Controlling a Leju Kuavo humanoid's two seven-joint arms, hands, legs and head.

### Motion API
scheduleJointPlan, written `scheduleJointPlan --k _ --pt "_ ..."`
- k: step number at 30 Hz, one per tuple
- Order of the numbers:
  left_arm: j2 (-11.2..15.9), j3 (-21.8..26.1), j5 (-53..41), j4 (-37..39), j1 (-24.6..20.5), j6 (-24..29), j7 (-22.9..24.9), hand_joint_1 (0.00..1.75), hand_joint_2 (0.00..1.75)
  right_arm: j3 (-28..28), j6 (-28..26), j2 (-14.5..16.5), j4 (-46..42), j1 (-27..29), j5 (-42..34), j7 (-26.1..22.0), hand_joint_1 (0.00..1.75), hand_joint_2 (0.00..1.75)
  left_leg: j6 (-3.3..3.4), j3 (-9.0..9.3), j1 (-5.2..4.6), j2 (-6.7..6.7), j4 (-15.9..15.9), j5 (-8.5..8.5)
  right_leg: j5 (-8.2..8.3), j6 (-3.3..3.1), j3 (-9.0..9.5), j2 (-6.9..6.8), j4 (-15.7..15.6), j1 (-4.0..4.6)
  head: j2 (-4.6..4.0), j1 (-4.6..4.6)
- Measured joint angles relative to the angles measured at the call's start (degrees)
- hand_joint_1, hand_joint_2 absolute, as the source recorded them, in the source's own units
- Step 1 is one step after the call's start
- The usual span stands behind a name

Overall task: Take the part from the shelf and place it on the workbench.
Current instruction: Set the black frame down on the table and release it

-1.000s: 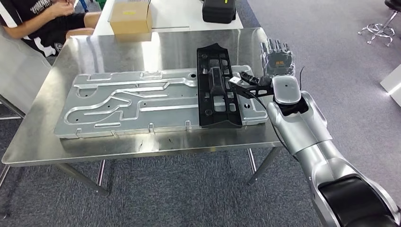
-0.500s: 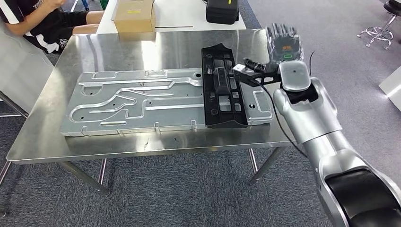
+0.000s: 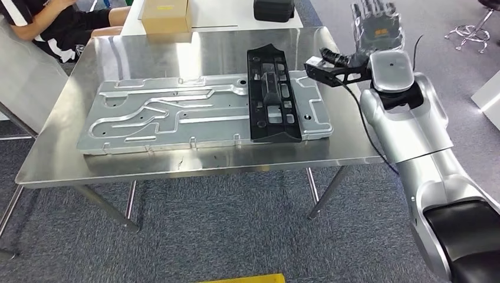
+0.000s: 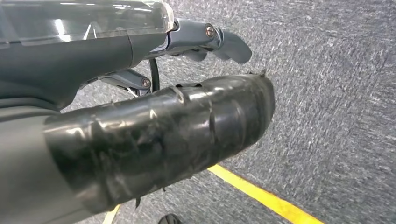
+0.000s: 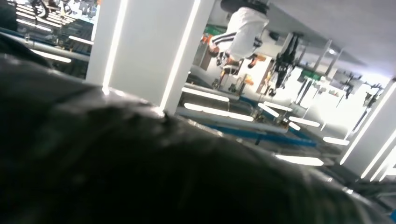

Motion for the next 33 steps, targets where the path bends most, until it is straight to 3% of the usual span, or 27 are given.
scheduleJointPlan --k 3,4,5,6,8,9,10,11,12,14,15,17,19,20,21,23,24,25,26,28,29,30,31,33 --pt "-0.02 0.0 0.01 0.01 0.0 -0.1 -0.01 0.0 0.0 0.02 0.16 -0.38 -0.17 -0.3 0.01 -0.13 0.0 0.0 1.48 -0.8 -0.21 0.04 -0.33 1.41 1.18 1.05 -0.33 0.1 -0.41 -0.01 -0.01 0.03" --pt "-0.02 0.0 0.01 0.01 -0.06 -0.1 -0.01 0.0 0.0 0.02 0.26 -0.56 -0.17 -0.32 0.01 -0.14 0.0 0.0 1.97 -1.21 -0.15 0.14 -0.46 2.1 0.54 1.38 -0.67 0.15 -0.1 -0.07 -0.01 0.07" --pt "-0.01 0.0 0.02 0.01 -0.1 -0.1 -0.01 0.0 0.0 0.02 0.34 -0.76 -0.16 -0.35 0.01 -0.15 0.0 0.0 2.38 -1.8 -0.04 0.25 -0.63 2.88 -1.17 1.68 -1.27 0.18 1.19 -0.16 -0.01 0.13" --pt "-0.01 0.0 0.01 0.01 -0.09 -0.1 -0.01 0.0 0.0 0.02 0.38 -0.93 -0.16 -0.39 0.01 -0.15 0.0 0.0 2.67 -2.5 0.01 0.36 -0.72 3.65 -3.92 1.96 -2.15 0.2 3.71 -0.27 -0.01 0.19" --pt "0.0 0.0 0.0 0.01 -0.03 -0.11 -0.01 0.0 0.0 0.02 0.5 -1.07 -0.15 -0.32 0.01 -0.15 0.0 0.0 2.89 -4.28 -0.09 0.45 -0.73 5.05 -9.89 2.38 -3.94 0.2 11.2 -0.42 -0.01 0.27" --pt "0.0 0.0 -0.01 0.01 -0.01 -0.12 -0.01 0.0 0.0 0.02 0.56 -1.09 -0.15 -0.21 0.01 -0.15 0.0 0.0 2.89 -5.18 -0.14 0.49 -0.7 5.7 -11.55 2.43 -4.24 0.19 14.38 -0.44 -0.01 0.28" --pt "0.0 0.0 -0.01 0.01 -0.01 -0.15 -0.01 0.0 0.0 0.02 0.63 -1.1 -0.14 -0.11 0.01 -0.15 0.0 0.0 2.88 -6.02 -0.19 0.52 -0.67 6.31 -11.99 2.37 -3.67 0.2 15.95 -0.42 -0.01 0.28" --pt "0.0 0.0 -0.01 0.01 -0.02 -0.2 -0.01 0.0 0.0 0.02 0.67 -1.12 -0.14 -0.07 0.01 -0.15 0.0 0.0 2.83 -6.75 -0.25 0.54 -0.65 6.89 -11.38 2.19 -2.06 0.2 15.46 -0.36 -0.01 0.27" --pt "-0.01 0.0 -0.01 0.01 -0.04 -0.25 -0.01 0.0 0.0 0.02 0.68 -1.14 -0.16 -0.13 0.01 -0.15 0.0 0.0 2.76 -7.35 -0.32 0.54 -0.65 7.44 -10.21 1.85 0.59 0.21 12.94 -0.21 -0.01 0.28" --pt "-0.14 0.0 -0.01 0.01 -0.09 -0.41 0.02 0.0 0.0 0.03 0.66 -1.14 -0.42 -0.57 0.01 -0.15 0.0 0.0 2.52 -8.21 -0.4 0.55 -0.66 8.5 -9.28 0.71 7.01 0.11 4.79 0.33 -0.01 0.26" --pt "-0.22 0.0 -0.01 0.01 -0.1 -0.5 0.08 0.0 0.0 0.03 0.63 -1.14 -0.62 -0.82 0.01 -0.15 0.0 0.0 2.26 -8.42 -0.38 0.56 -0.81 9.07 -9.32 0.23 9.19 -0.02 1.57 0.62 -0.01 0.26" --pt "-0.36 0.0 -0.01 0.01 -0.09 -0.61 0.3 0.0 0.0 0.04 0.6 -1.2 -0.92 -1.19 -0.01 -0.17 0.0 0.0 1.51 -8.48 -0.18 0.61 -1.43 10.28 -9.4 -0.5 10.5 -0.24 -1.33 1.07 -0.01 0.29" --pt "-0.42 0.0 0.01 0.01 -0.04 -0.62 0.54 0.0 0.0 0.05 0.54 -1.23 -0.94 -1.25 -0.04 -0.19 0.0 0.0 0.75 -8.61 -0.18 0.61 -2.09 10.9 -7.61 -1.07 10.17 -0.37 -2.64 0.91 -0.01 0.31" --pt "-0.4 0.0 0.02 0.01 -0.03 -0.56 0.67 0.0 0.0 0.06 0.48 -1.2 -0.93 -1.26 -0.08 -0.19 0.0 0.0 0.51 -9.02 -0.26 0.56 -1.5 9.76 -6.5 -1.34 9.87 -0.45 -3.44 0.72 -0.01 0.29" --pt "-0.32 0.0 0.03 0.01 -0.02 -0.49 0.79 0.0 0.0 0.08 0.4 -1.14 -0.93 -1.26 -0.14 -0.19 0.0 0.0 0.3 -9.7 -0.34 0.48 0.24 7.44 -5.35 -1.5 9.37 -0.53 -4.16 0.5 -0.01 0.27" --pt "-0.08 0.01 0.05 0.01 0.0 -0.34 0.97 0.0 0.0 0.1 0.26 -1.05 -0.87 -1.23 -0.3 -0.09 0.0 0.0 -0.06 -11.28 -0.25 0.38 6.75 1.39 -3.61 -1.63 7.69 -0.57 -4.35 0.46 -0.01 0.26" --pt "-0.01 0.02 0.05 0.01 0.0 -0.3 1.01 0.0 0.0 0.11 0.22 -1.02 -0.82 -1.14 -0.39 0.01 0.0 0.0 -0.31 -11.76 -0.17 0.37 10.22 -0.36 -2.85 -1.55 6.58 -0.57 -4.16 0.43 -0.01 0.27" --pt "0.03 0.02 0.06 0.01 -0.01 -0.28 1.04 0.0 0.0 0.14 0.21 -0.99 -0.78 -1.02 -0.46 0.11 0.0 0.0 -0.54 -11.67 -0.04 0.38 12.63 -0.64 -2.14 -1.42 5.4 -0.56 -3.88 0.38 -0.01 0.27" --pt "0.03 0.02 0.06 0.01 -0.05 -0.27 1.06 0.0 0.0 0.19 0.19 -0.97 -0.74 -0.92 -0.52 0.22 0.0 0.0 -0.76 -10.84 0.11 0.39 13.5 0.2 -1.45 -1.24 4.17 -0.55 -3.52 0.3 -0.01 0.27" --pt "0.08 0.02 0.06 0.01 -0.22 -0.27 1.05 0.0 0.0 0.3 0.16 -0.93 -0.73 -0.86 -0.56 0.34 0.0 0.0 -1.13 -6.46 0.43 0.39 9.95 2.39 -0.29 -0.64 1.77 -0.53 -2.5 0.09 -0.01 0.26" --pt "0.13 0.02 0.06 0.0 -0.35 -0.27 1.04 0.0 0.0 0.32 0.09 -0.94 -0.74 -0.9 -0.56 0.43 0.0 0.0 -1.24 -3.43 0.42 0.34 6.22 2.02 0.15 -0.28 0.61 -0.5 -1.82 0.05 -0.01 0.25" --pt "0.19 0.02 0.06 0.0 -0.45 -0.28 1.04 0.0 0.0 0.33 0.0 -0.97 -0.75 -0.94 -0.56 0.55 0.0 0.0 -0.9 -1.24 0.31 0.15 3.3 1.34 0.56 0.11 -0.24 -0.52 -1.23 0.01 0.0 0.32" --pt "0.21 0.02 0.06 0.0 -0.5 -0.29 1.03 0.0 0.0 0.33 -0.1 -0.99 -0.75 -0.99 -0.56 0.67 0.0 0.0 -0.46 0.06 0.19 -0.04 1.11 0.41 0.98 0.49 -0.8 -0.55 -0.72 0.04 0.0 0.39" --pt "0.2 0.02 0.06 0.01 -0.42 -0.31 1.03 0.0 0.0 0.35 -0.28 -0.95 -0.72 -0.9 -0.58 0.92 0.0 0.0 0.9 -0.13 -0.12 -0.31 0.09 0.46 2.11 1.1 -1.22 -0.57 -0.66 -0.07 0.0 0.55"
